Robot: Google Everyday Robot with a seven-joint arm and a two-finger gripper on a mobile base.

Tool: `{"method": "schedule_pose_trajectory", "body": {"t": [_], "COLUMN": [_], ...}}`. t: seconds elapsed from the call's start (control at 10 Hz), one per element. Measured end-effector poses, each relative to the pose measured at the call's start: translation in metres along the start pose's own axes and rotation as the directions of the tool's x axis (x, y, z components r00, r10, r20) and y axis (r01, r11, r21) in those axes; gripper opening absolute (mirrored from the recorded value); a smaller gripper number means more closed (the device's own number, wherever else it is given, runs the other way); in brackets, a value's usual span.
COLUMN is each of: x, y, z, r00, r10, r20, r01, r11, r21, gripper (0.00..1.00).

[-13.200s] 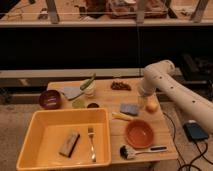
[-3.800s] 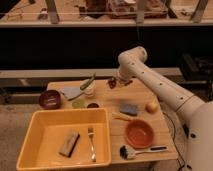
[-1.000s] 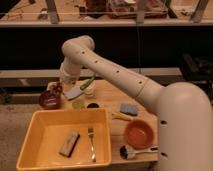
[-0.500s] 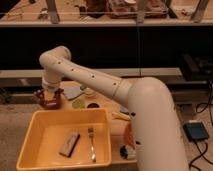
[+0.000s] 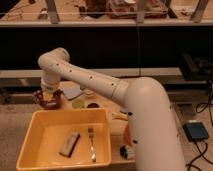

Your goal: Place grapes in purple bowl

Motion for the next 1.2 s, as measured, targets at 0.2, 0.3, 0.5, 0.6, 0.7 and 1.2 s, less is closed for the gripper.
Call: {"method": "schedule_pose_trajectory", "body": {"t": [0.2,0.3,0.5,0.6,0.7,1.2], "x": [0.0,0.0,0.0,0.001,0.002,-0.002], "y": [0.02,0.031,0.051,0.055,0.059,0.074], "z": [0.011,0.015,0.024,0.028,0.035,0.055], "r00": [0.99,0.981,0.97,0.97,0.969,0.959], "r10": [0.139,0.191,0.241,0.244,0.248,0.282], "r20": [-0.001,-0.011,-0.019,-0.013,-0.003,0.029], "r01": [-0.139,-0.191,-0.242,-0.245,-0.248,-0.279], "r11": [0.99,0.981,0.969,0.967,0.967,0.957], "r21": [-0.015,-0.027,-0.055,-0.065,-0.067,-0.081], "gripper": [0.0,0.0,0.0,0.0,0.0,0.38]}}
